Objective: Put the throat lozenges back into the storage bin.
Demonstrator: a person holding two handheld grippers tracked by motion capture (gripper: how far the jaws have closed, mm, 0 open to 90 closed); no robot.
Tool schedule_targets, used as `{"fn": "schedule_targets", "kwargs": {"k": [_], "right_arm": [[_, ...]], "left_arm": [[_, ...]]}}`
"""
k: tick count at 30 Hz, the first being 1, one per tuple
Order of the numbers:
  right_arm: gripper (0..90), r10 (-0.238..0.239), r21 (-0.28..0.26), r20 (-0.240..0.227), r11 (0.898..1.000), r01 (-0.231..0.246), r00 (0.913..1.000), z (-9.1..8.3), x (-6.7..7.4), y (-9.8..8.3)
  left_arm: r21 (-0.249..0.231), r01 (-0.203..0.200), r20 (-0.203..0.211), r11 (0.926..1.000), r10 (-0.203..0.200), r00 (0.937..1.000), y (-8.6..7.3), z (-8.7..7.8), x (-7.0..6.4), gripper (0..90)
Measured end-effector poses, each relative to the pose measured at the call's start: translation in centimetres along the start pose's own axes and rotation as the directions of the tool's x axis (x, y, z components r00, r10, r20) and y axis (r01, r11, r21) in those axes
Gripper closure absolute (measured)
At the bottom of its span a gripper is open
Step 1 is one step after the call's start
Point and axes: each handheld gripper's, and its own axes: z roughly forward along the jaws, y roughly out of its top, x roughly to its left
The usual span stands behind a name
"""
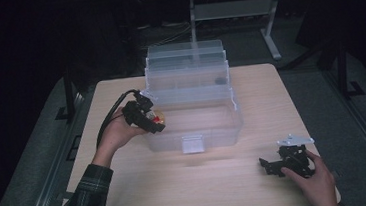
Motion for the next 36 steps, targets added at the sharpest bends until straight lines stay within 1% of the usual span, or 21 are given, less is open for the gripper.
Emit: {"fn": "schedule_targets", "kwargs": {"k": [14,19,22,25,27,29,36], "right_arm": [[0.0,0.001,0.0,0.0,1.0,-0.001,1.0,0.0,0.0,0.0],[0.0,0.0,0.0,0.0,1.0,0.0,1.0,0.0,0.0,0.0],[0.0,0.0,0.0,0.0,1.0,0.0,1.0,0.0,0.0,0.0],[0.0,0.0,0.0,0.0,1.0,0.0,1.0,0.0,0.0,0.0],[0.0,0.0,0.0,0.0,1.0,0.0,1.0,0.0,0.0,0.0],[0.0,0.0,0.0,0.0,1.0,0.0,1.0,0.0,0.0,0.0],[0.0,0.0,0.0,0.0,1.0,0.0,1.0,0.0,0.0,0.0]], "left_arm": [[0.006,-0.008,0.011,1.0,0.007,0.9999,-0.1,0.2,0.1,19.2],[0.015,-0.006,0.013,0.9999,0.006,0.9999,-0.1,0.3,0.3,18.6],[-0.002,-0.002,0.008,1.0,0.002,1.0,-0.1,0.1,0.3,18.4],[-0.007,0.002,0.012,1.0,-0.002,0.9999,-0.1,0.0,0.3,18.4],[-0.008,-0.002,0.006,1.0,0.002,1.0,-0.2,-0.1,0.3,18.4],[-0.022,0.005,0.003,0.9998,-0.005,1.0,-0.3,-0.4,0.2,18.4],[-0.058,0.005,-0.001,0.9983,-0.005,1.0,-0.7,-1.9,0.1,18.4]]}}
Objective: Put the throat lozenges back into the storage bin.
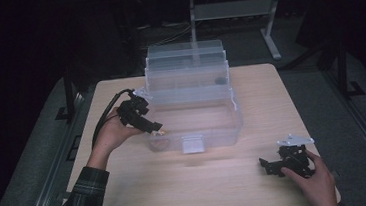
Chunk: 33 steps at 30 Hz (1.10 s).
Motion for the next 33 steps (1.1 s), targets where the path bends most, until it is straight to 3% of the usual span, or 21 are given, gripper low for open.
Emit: {"fn": "schedule_targets", "kwargs": {"k": [12,33], "right_arm": [[0.0,0.0,0.0,0.0,1.0,0.0,1.0,0.0,0.0,0.0],[0.0,0.001,0.0,-0.002,1.0,-0.001,1.0,0.0,0.0,0.0]], "left_arm": [[-0.053,0.024,-0.007,0.9983,-0.024,0.9997,-2.1,-1.6,-0.2,18.4],[-0.121,0.061,-0.037,0.9908,-0.066,0.9971,-6.6,-2.5,-0.8,14.5]]}}
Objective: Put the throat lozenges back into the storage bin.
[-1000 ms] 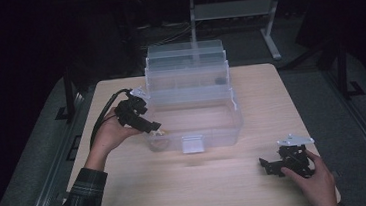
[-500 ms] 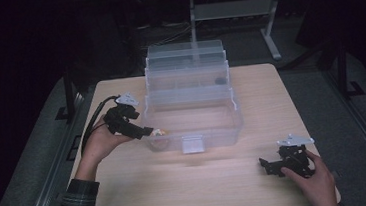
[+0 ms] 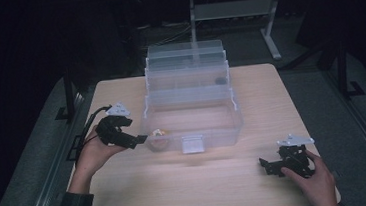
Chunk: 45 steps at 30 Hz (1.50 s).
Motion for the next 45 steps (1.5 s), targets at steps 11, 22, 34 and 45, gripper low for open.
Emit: {"fn": "schedule_targets", "kwargs": {"k": [11,22,34,45], "right_arm": [[0.0,-0.001,0.0,0.002,1.0,0.001,1.0,0.0,0.0,0.0],[0.0,-0.002,-0.001,0.002,1.0,0.002,1.0,0.0,0.0,0.0],[0.0,-0.002,-0.001,0.002,1.0,0.002,1.0,0.0,0.0,0.0],[0.0,-0.001,0.0,0.002,1.0,0.001,1.0,0.0,0.0,0.0]], "left_arm": [[-0.045,0.03,-0.023,0.9985,-0.031,0.9993,-2.4,-0.8,-0.2,12.4],[-0.072,0.023,-0.04,0.9971,-0.026,0.9989,-5.1,-0.9,-1.0,12.4],[-0.089,0.036,-0.062,0.9954,-0.042,0.9972,-8.4,-0.4,-2.1,12.4],[-0.095,0.048,-0.086,0.9943,-0.057,0.9947,-10.9,-0.2,-2.5,12.7]]}}
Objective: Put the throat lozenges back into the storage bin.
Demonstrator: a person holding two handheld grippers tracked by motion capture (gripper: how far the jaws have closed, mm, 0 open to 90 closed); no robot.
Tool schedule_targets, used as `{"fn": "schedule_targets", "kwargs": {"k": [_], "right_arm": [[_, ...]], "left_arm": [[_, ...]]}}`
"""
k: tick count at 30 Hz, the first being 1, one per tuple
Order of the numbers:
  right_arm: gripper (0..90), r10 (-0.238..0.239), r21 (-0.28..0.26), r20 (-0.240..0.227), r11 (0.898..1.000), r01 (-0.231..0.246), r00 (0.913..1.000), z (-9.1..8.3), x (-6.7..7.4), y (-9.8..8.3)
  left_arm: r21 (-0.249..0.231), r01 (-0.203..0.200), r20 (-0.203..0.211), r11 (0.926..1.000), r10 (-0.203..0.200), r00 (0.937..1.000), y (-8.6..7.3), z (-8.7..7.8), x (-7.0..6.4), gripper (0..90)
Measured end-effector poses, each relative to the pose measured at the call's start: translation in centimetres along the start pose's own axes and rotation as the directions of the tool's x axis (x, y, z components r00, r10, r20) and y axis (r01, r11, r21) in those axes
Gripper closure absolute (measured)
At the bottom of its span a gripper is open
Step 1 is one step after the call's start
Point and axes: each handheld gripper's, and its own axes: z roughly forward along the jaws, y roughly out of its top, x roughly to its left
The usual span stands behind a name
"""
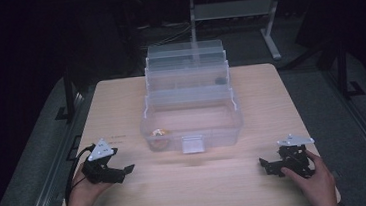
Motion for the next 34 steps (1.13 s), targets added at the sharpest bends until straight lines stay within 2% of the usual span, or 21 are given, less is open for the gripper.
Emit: {"fn": "schedule_targets", "kwargs": {"k": [5,11,18,23,28,31,34], "right_arm": [[0.0,-0.001,0.0,0.0,1.0,0.001,1.0,0.0,0.0,0.0],[0.0,0.0,0.0,0.0,1.0,0.0,1.0,0.0,0.0,0.0],[0.0,-0.001,0.0,0.0,1.0,0.001,1.0,0.0,0.0,0.0],[0.0,0.0,0.0,0.0,1.0,0.0,1.0,0.0,0.0,0.0],[0.0,-0.001,0.0,0.0,1.0,0.001,1.0,0.0,0.0,0.0],[0.0,0.0,0.0,0.0,1.0,0.0,1.0,0.0,0.0,0.0],[0.0,0.0,0.0,0.0,1.0,0.0,1.0,0.0,0.0,0.0]], "left_arm": [[0.007,0.005,-0.003,1.0,-0.005,1.0,-1.1,0.2,-0.3,13.0],[0.044,0.013,0.006,0.9989,-0.013,0.9999,-2.7,0.9,-0.4,13.0],[0.082,0.006,0.007,0.9966,-0.006,1.0,-3.9,1.5,-0.4,12.5],[0.092,0.003,0.004,0.9958,-0.003,1.0,-4.5,1.7,-0.5,12.4],[0.059,0.028,0.016,0.9979,-0.029,0.9994,-4.9,1.8,-0.3,12.3],[0.01,0.033,0.033,0.9994,-0.033,0.9989,-5.5,1.9,-0.1,12.1],[0.011,0.033,0.033,0.9994,-0.033,0.9989,-5.5,1.9,-0.1,12.1]]}}
